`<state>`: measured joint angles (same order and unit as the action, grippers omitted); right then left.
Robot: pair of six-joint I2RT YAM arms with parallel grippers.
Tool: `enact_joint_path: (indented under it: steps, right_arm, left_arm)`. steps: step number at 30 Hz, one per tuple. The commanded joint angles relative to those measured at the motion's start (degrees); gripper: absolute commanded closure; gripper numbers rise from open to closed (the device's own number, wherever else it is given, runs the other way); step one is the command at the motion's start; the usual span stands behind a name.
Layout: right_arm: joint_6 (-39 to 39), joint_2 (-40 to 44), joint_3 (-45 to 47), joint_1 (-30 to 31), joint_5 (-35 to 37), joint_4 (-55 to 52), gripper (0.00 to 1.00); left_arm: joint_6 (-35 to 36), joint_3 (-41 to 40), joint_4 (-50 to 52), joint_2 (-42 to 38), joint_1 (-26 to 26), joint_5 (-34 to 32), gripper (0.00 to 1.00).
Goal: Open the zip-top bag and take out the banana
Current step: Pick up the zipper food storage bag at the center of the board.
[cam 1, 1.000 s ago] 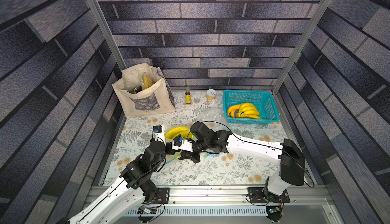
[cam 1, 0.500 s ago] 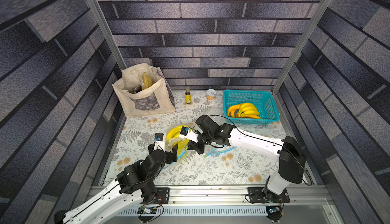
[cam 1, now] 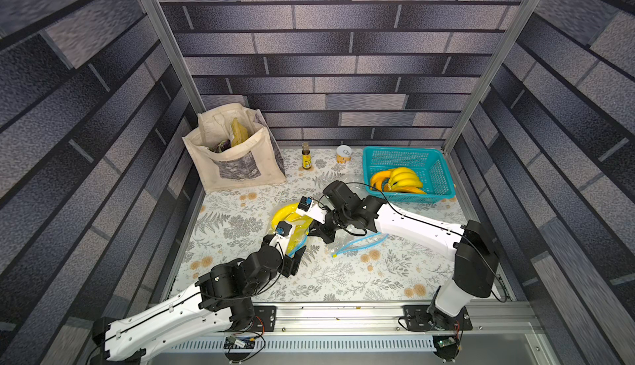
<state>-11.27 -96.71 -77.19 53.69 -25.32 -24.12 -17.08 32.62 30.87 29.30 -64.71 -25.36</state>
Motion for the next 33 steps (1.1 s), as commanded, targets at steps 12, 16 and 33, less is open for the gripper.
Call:
enact_joint_path:
  steps: [12, 16, 33]
  right_arm:
    - [3.8, 0.4, -5.5, -0.5, -3.9, -4.7, 1.00]
    - [4.0, 1.9, -4.7, -0.4, -5.3, -6.3, 1.00]
    - [7.7, -0.9, -9.5, -0.7, -4.5, -10.8, 1.00]
  left_arm:
    - [-3.9, 4.8, 4.0, 7.4, -7.0, -21.3, 0.23]
    - [-4.2, 4.6, 3.7, 7.3, -6.8, -25.1, 0.25]
    - [-2.7, 4.0, -2.0, 11.2, -6.3, -17.5, 0.23]
